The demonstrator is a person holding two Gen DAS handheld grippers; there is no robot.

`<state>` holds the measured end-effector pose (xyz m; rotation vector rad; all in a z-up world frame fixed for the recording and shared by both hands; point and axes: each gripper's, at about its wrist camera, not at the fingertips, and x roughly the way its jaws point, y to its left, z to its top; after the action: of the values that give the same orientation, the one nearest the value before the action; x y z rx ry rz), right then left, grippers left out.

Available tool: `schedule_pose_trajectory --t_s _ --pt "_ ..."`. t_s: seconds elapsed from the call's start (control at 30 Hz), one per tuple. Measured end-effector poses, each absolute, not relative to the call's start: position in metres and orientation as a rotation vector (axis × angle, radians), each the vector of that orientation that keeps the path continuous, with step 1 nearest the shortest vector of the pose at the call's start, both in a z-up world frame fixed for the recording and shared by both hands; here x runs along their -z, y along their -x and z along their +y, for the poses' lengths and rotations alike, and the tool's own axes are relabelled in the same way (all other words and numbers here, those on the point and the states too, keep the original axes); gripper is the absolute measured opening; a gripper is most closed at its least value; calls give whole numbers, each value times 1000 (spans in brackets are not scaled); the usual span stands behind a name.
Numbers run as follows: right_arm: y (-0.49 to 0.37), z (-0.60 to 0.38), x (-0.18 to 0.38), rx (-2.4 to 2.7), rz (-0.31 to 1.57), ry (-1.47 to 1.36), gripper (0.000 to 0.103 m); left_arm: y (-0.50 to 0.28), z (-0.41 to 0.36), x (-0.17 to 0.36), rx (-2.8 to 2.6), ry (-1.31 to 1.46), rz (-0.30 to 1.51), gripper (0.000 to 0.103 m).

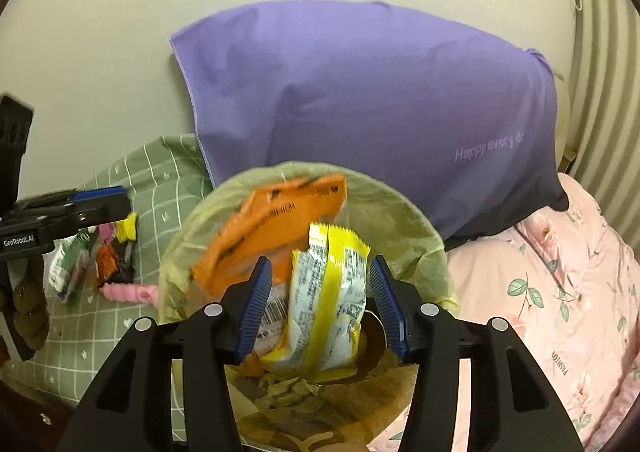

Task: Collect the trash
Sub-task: 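Move both tools back over the table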

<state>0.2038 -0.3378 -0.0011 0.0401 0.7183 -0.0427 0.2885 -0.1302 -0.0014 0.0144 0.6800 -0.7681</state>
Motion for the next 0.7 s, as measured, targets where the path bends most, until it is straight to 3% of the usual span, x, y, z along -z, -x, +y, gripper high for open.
schedule_pose_trajectory --t_s 0.27,0.47,0.7 --pt "-202 -306 -27 -54 627 -59 55 -275 -64 -1 549 9 646 54" --pt "-215 -265 -31 -189 606 -77 66 -268 7 12 378 80 655 54" --pt "-233 -214 -20 -340 664 -48 66 -259 87 28 181 160 661 55"
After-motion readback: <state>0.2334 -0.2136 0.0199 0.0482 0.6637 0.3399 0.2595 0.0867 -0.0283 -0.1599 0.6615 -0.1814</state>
